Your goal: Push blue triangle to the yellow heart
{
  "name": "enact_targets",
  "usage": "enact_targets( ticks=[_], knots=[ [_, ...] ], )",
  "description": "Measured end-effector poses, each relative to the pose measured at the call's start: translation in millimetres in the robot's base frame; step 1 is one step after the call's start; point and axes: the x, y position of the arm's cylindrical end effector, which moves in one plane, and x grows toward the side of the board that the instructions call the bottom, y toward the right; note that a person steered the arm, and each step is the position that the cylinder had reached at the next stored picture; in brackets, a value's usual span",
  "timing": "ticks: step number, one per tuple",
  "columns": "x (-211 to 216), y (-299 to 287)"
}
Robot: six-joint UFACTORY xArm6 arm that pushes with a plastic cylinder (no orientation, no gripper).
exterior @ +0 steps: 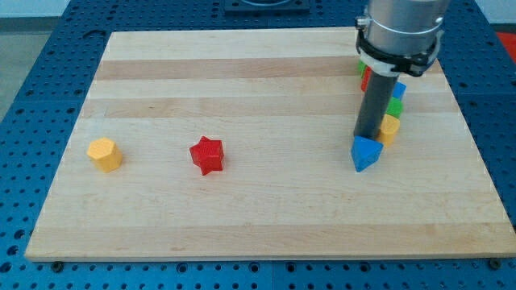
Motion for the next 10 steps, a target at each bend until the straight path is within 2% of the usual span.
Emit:
enact_targets(
  ticks=[4, 6, 7, 8, 9, 10],
  knots=[
    [0, 6],
    [-22, -59],
    [-16, -93],
    [19, -115],
    [40, -114],
    [41, -92]
  ],
)
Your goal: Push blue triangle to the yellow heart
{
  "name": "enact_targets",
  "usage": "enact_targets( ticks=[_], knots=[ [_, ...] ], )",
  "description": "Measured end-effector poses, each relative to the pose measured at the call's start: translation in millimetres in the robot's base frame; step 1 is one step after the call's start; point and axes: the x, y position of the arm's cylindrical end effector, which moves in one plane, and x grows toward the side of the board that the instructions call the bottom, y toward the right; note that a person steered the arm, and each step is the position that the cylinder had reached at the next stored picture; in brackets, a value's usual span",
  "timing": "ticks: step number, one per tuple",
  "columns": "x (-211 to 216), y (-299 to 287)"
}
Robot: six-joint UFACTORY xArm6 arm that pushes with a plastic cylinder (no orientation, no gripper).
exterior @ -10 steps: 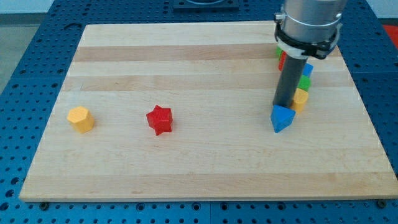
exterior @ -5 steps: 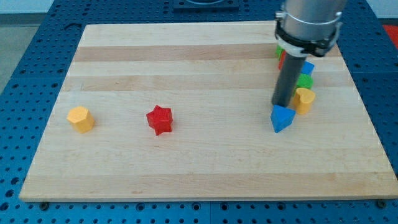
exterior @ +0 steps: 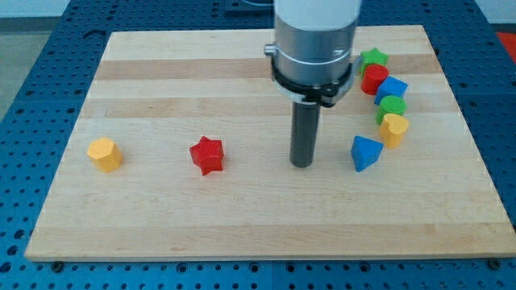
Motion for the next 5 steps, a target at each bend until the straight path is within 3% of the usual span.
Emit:
enact_targets(
  ticks=[5],
  knots=[
    [0, 62]
  ],
)
